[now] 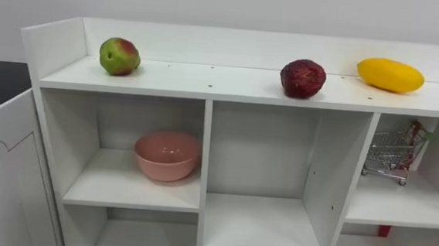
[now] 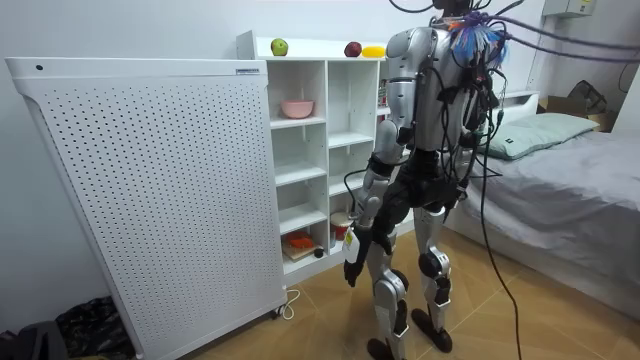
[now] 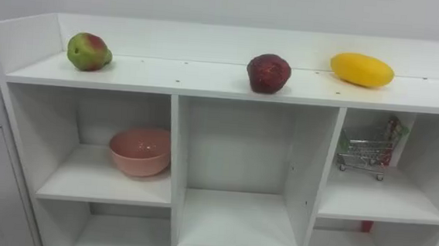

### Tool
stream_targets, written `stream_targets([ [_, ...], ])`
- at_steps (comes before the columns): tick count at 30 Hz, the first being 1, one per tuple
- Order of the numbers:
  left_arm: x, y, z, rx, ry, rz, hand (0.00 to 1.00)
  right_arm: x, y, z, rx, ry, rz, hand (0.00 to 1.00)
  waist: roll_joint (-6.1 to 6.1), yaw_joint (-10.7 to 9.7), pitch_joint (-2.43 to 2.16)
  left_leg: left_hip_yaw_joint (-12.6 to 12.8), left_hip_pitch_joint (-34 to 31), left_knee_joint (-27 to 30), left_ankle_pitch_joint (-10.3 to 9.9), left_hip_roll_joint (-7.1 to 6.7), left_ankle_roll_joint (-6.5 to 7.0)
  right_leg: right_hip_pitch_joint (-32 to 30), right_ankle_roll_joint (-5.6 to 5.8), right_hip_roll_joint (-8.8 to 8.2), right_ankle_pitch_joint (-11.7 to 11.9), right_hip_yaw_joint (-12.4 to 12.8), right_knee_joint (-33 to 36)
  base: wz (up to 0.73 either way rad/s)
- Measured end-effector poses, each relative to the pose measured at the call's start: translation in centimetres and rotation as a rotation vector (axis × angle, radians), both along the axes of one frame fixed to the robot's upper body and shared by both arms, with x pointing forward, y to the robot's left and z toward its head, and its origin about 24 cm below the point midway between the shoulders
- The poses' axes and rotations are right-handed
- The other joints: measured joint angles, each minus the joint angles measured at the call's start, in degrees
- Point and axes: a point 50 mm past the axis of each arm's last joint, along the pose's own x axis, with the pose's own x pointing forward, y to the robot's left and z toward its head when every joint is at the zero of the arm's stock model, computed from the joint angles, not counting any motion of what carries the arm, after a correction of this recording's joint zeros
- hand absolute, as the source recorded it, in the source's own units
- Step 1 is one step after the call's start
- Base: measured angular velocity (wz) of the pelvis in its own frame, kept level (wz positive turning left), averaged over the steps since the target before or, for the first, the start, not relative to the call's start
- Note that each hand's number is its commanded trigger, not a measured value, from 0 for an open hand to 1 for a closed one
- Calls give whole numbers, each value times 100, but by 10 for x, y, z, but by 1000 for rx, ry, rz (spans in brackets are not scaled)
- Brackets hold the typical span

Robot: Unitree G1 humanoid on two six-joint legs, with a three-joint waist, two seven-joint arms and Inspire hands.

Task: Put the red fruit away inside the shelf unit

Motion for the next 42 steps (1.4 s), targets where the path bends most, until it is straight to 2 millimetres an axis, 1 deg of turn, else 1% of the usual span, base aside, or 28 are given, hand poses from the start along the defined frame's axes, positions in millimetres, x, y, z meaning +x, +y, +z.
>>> stream_targets([
  [11,1,0,0,0,-7,7,0,-1,0,0,-14,6,-26,0,2,15,-7,13,8,18,-2,7,-2,6,-1,2,1,-4,24,0],
  [14,1,1,0,3,-8,7,0,1,-1,0,-14,9,-82,0,-5,3,-8,0,35,24,-2,10,-1,23,-3,2,2,-18,52,0],
  [17,1,3,1,6,-12,25,0,0,-5,1,-42,21,-125,0,-30,11,-5,2,71,7,-1,6,-1,50,-4,2,1,35,46,-4],
  [20,1,6,2,10,-26,35,0,11,-12,3,-84,-17,-168,0,-68,-31,-5,17,76,21,0,-2,1,43,-4,3,1,87,39,-5],
  [21,2,7,2,12,-32,34,0,21,-16,6,-110,-55,-192,0,-95,-27,-6,33,75,14,0,-3,1,8,-1,3,0,120,77,-10],
  [22,3,9,2,14,-41,35,0,36,-22,10,-143,-113,-217,0,-97,-40,16,60,77,12,0,-2,2,-12,-1,4,0,146,84,-10],
  [23,3,10,3,16,-45,34,0,43,-25,13,-161,-141,-229,0,-101,-46,21,66,79,11,0,-2,2,-15,-1,4,0,147,84,-8],
  [24,4,14,4,24,-53,37,0,58,-31,18,-195,-197,-247,0,-108,-46,24,72,80,5,0,-2,2,-16,0,5,-1,138,81,0],
  [25,5,17,4,32,-63,42,0,74,-36,26,-233,-254,-247,0,-145,-52,14,65,73,1,0,-2,1,-26,1,5,-2,143,81,0],
  [26,6,18,5,36,-68,41,0,82,-39,31,-255,-289,-243,0,-154,-51,6,64,59,2,0,-2,1,-41,1,5,-2,141,81,0],
  [28,8,20,6,45,-86,41,0,120,-47,58,-341,-463,-245,0,-147,-79,1,66,10,19,2,-3,4,-115,-1,2,1,139,98,0],
  [29,9,21,6,47,-92,41,0,127,-49,64,-363,-504,-245,0,-150,-84,-1,63,7,19,2,-3,4,-117,-1,2,1,137,98,4],
  [31,12,24,8,58,-116,40,0,154,-53,92,-433,-649,-252,0,-163,-102,-9,49,-25,17,3,2,3,-141,-1,7,1,137,93,4],
  [32,14,25,8,59,-124,41,0,159,-55,98,-451,-680,-256,0,-159,-104,-12,55,-36,17,3,2,3,-154,-1,8,1,140,96,0],
  [34,15,23,9,67,-142,34,0,177,-57,128,-547,-797,-251,0,-131,-106,-19,123,-55,7,4,6,2,-206,-1,9,1,151,119,-9],
  [35,14,23,9,68,-143,36,0,180,-57,135,-570,-825,-249,0,-124,-121,-23,128,-54,6,3,6,2,-206,-1,8,1,148,119,-7],
  [36,14,24,9,72,-147,38,0,186,-58,147,-619,-877,-249,0,-100,-129,-49,132,-48,6,3,6,2,-203,-1,8,1,146,117,0],
  [37,14,24,9,77,-152,44,0,190,-59,159,-657,-927,-259,0,-111,-128,-50,133,-44,5,3,6,2,-200,-1,7,2,147,119,0],
  [38,14,24,9,81,-155,40,0,192,-59,166,-671,-952,-261,0,-112,-127,-49,134,-44,7,3,6,2,-202,-2,7,3,148,119,0],
  [39,13,24,9,86,-157,40,0,195,-59,178,-694,-1003,-269,0,-106,-132,-49,134,-42,9,3,7,2,-200,-3,7,6,148,119,0],
  [40,13,24,9,86,-160,39,0,198,-58,190,-715,-1056,-267,0,-88,-131,-51,138,-34,10,3,7,2,-194,-3,7,8,150,120,0],
  [41,13,24,9,85,-164,38,0,199,-58,195,-726,-1081,-265,0,-64,-129,-46,139,-31,9,3,7,2,-194,-3,7,10,150,122,0],
  [42,14,23,9,82,-172,33,0,202,-57,207,-740,-1135,-258,0,-59,-113,-47,141,-30,9,4,7,2,-201,-3,5,10,146,145,0],
])
